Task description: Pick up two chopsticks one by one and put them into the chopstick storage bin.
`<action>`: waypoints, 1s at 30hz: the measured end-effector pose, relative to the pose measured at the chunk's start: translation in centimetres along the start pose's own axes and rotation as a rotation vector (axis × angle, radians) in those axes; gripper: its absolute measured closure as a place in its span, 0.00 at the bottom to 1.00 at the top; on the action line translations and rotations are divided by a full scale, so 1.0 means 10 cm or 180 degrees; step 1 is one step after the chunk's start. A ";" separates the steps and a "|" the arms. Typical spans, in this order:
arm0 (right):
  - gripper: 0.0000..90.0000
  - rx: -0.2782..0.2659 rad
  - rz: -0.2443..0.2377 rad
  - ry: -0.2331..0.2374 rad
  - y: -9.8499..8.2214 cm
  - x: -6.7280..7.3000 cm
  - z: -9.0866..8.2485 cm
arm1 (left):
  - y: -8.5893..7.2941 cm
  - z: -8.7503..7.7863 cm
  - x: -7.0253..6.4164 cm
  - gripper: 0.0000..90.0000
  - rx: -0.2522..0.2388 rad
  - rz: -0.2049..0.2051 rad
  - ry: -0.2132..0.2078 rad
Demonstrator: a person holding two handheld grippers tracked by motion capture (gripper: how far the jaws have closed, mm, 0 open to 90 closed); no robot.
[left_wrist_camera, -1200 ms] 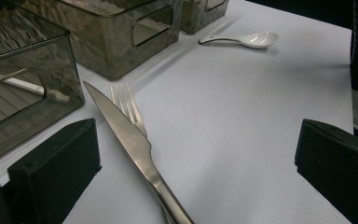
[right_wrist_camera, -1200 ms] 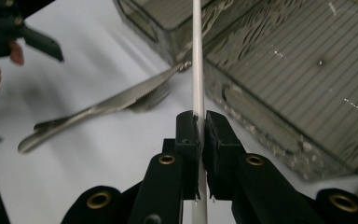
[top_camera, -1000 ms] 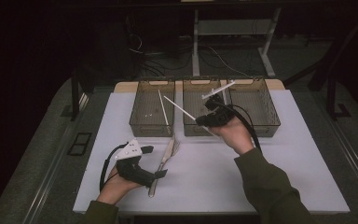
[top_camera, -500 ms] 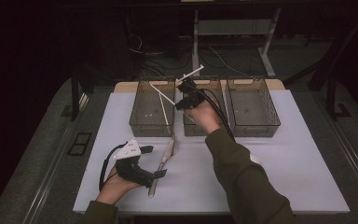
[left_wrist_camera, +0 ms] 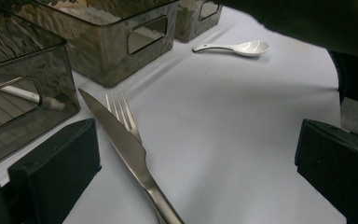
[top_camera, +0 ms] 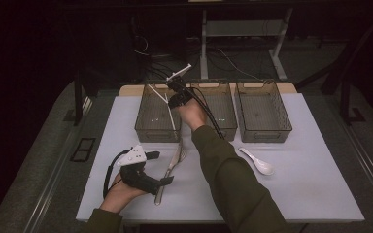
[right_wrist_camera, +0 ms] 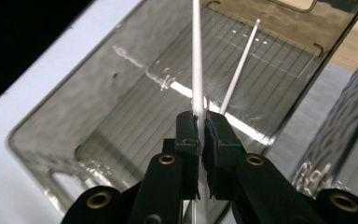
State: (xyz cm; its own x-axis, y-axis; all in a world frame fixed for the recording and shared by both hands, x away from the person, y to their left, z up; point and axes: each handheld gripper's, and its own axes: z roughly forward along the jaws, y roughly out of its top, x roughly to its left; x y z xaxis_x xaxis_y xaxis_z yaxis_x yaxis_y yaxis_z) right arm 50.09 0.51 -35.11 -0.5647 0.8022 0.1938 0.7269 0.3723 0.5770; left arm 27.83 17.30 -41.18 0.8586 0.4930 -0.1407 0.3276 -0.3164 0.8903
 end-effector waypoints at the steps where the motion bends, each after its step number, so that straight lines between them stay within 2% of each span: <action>1: 0.93 0.0005 0.0023 -0.0001 0.01 0.01 0.03 | 0.00 0.00 0.00 0.00 -0.0001 0.0005 -0.0003; 6: 0.93 0.0062 0.0057 -0.0048 0.01 0.04 0.16 | 0.00 0.00 0.00 0.00 -0.0003 0.0010 -0.0014; 11: 0.93 0.0090 0.0081 0.0011 -0.02 0.06 0.27 | 0.01 0.01 -0.01 0.00 -0.0002 0.0009 -0.0018; 17: 0.92 0.0141 0.0034 0.0072 -0.05 0.10 0.34 | 0.01 0.01 -0.01 0.00 0.0002 0.0020 -0.0030; 24: 0.78 0.0027 -0.0068 0.0156 -0.04 0.13 0.25 | 0.01 0.00 -0.01 0.00 0.0002 0.0017 -0.0019; 30: 0.65 -0.0107 -0.0262 0.0237 -0.04 0.14 0.07 | 0.00 0.00 0.00 0.00 0.0007 0.0017 -0.0005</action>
State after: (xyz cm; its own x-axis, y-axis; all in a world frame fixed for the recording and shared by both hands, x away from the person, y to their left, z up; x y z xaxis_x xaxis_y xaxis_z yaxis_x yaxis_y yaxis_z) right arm 49.34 1.79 -35.66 -0.6503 0.7323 0.2022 0.6641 0.4187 0.6195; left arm 27.81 17.25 -41.14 0.8609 0.4900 -0.1366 0.3238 -0.3208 0.8901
